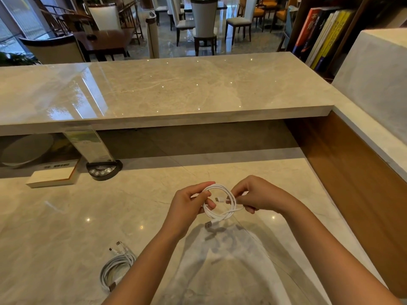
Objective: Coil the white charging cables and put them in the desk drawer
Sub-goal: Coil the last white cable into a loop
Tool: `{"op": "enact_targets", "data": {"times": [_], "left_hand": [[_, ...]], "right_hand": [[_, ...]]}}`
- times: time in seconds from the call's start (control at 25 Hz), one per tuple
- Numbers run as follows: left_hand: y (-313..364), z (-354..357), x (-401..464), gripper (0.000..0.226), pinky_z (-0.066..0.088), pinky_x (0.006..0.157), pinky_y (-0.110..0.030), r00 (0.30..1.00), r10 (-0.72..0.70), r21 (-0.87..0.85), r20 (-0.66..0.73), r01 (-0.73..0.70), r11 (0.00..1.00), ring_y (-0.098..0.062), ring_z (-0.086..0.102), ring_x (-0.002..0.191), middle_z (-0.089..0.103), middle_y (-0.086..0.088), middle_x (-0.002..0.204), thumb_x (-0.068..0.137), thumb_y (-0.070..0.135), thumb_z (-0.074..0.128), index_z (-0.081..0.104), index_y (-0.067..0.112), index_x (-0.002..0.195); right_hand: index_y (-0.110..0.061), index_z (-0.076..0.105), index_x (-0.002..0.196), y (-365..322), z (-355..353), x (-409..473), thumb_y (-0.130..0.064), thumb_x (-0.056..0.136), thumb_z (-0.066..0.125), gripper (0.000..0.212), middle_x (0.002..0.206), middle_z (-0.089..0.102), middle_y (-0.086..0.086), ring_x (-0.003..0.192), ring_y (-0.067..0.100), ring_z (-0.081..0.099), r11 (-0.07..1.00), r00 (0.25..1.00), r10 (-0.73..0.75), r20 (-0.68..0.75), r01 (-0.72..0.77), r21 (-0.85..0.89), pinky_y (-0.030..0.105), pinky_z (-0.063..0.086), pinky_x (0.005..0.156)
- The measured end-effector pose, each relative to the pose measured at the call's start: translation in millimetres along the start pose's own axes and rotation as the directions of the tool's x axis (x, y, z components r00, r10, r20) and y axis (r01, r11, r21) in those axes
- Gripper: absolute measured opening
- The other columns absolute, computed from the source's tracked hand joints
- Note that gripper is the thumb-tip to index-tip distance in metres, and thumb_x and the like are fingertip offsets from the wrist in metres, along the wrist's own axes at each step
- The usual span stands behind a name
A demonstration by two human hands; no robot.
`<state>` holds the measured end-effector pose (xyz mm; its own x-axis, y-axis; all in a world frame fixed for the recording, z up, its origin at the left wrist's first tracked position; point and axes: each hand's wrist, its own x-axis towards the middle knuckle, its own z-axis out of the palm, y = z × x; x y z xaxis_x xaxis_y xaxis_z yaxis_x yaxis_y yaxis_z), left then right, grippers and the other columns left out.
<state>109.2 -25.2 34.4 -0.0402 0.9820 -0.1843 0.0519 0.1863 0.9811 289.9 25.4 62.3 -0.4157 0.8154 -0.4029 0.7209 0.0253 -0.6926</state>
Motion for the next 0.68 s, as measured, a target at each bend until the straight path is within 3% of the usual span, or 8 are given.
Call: {"op": "enact_targets", "data": {"times": [0.08,0.2,0.32,0.4,0.52,0.68], "left_hand": [[0.6,-2.2,0.5,0.031,0.056,0.067,-0.025,1.000,0.000,0.007,0.001,0.000,1.000,-0.010,0.064,0.060,0.068,-0.004,0.062,0.092,0.005,0.051,0.069,0.030,0.096],[-1.7,-4.2,0.8,0.027,0.057,0.065,-0.025,1.000,0.027,0.004,-0.015,-0.027,1.000,-0.010,0.064,0.059,0.069,0.000,0.063,0.091,0.006,0.055,0.070,0.026,0.101],[-3.3,-2.1,-2.0,0.025,0.055,0.063,-0.022,0.999,0.031,-0.018,-0.018,-0.031,0.999,-0.009,0.064,0.060,0.071,0.006,0.066,0.090,0.009,0.057,0.069,0.028,0.102],[-3.6,-0.8,-2.0,0.026,0.054,0.064,-0.020,1.000,0.017,-0.010,0.015,-0.016,1.000,-0.009,0.068,0.066,0.072,0.004,0.077,0.090,0.010,0.058,0.067,0.025,0.110],[-4.6,-5.0,1.3,0.038,0.053,0.068,-0.014,0.991,0.135,0.234,0.004,-0.132,0.963,-0.003,0.067,0.080,0.065,0.012,0.101,0.083,0.010,0.067,0.060,0.027,0.116],[-5.0,-10.3,4.9,0.024,0.050,0.070,-0.007,0.919,0.393,0.539,0.040,-0.351,0.766,0.000,0.060,0.080,0.058,0.013,0.095,0.079,0.013,0.072,0.061,0.020,0.100]], "right_hand": [[-0.012,0.074,0.091,-1.1,1.4,-2.0,0.004,0.086,0.048,0.031,0.045,0.058,-0.007,0.039,0.006,0.045,0.991,0.999,-0.051,-0.008,0.052,0.126,0.018,0.039,0.047],[-0.018,0.067,0.102,-4.5,10.0,0.5,-0.004,0.089,0.046,0.028,0.058,0.063,-0.004,0.050,0.008,0.053,0.972,0.992,-0.059,-0.116,0.084,0.219,0.020,0.044,0.052],[-0.024,0.060,0.107,-7.2,20.6,4.3,-0.014,0.085,0.062,0.025,0.079,0.065,-0.002,0.064,0.006,0.059,0.988,0.978,-0.102,-0.183,0.120,0.093,0.020,0.046,0.060],[-0.022,0.066,0.099,-6.0,24.6,5.8,-0.014,0.085,0.064,0.016,0.076,0.063,-0.005,0.064,0.006,0.056,0.989,0.959,-0.143,-0.243,0.148,0.000,0.021,0.044,0.061],[-0.018,0.071,0.092,-3.2,25.9,6.5,-0.013,0.087,0.061,0.012,0.069,0.059,-0.012,0.061,0.003,0.050,0.988,0.956,-0.152,-0.249,0.154,-0.009,0.016,0.037,0.056],[-0.016,0.072,0.091,-5.8,22.0,5.7,-0.013,0.087,0.061,0.012,0.070,0.060,-0.010,0.064,0.005,0.052,0.989,0.956,-0.143,-0.255,0.150,0.007,0.015,0.037,0.056]]}}
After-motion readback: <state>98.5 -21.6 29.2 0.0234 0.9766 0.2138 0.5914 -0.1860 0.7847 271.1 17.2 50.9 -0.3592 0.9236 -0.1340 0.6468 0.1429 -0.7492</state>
